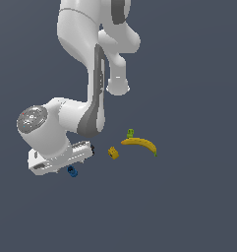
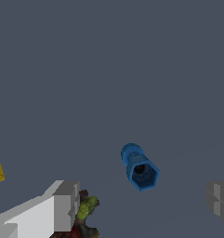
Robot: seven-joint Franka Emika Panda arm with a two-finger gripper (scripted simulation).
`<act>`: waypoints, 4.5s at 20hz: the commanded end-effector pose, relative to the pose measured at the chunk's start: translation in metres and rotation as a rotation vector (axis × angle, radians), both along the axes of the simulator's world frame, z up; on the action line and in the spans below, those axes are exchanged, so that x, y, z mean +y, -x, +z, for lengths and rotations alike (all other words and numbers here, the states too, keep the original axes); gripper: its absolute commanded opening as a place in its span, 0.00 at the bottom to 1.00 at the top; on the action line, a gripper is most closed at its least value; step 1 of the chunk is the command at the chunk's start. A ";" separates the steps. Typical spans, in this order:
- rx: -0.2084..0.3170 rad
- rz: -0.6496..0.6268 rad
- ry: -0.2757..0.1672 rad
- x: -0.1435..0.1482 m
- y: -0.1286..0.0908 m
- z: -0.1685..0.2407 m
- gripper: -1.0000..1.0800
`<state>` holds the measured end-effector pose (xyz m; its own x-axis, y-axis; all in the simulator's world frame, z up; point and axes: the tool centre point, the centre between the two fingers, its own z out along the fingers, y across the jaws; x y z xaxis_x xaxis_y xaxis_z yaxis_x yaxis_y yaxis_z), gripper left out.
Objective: Pick up a designated object from a clutter of objects.
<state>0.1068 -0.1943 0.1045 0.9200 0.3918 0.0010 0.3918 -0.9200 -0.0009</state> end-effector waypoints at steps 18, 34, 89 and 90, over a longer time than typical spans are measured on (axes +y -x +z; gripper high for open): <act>0.001 0.016 0.001 -0.009 0.001 -0.055 0.96; 0.000 0.017 0.001 -0.009 0.000 -0.062 0.00; 0.001 0.017 0.004 0.172 0.208 0.210 0.00; 0.001 0.017 0.004 0.177 0.213 0.216 0.00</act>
<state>-0.0982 -0.0243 0.3104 0.9130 0.4079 -0.0012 0.4079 -0.9130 0.0026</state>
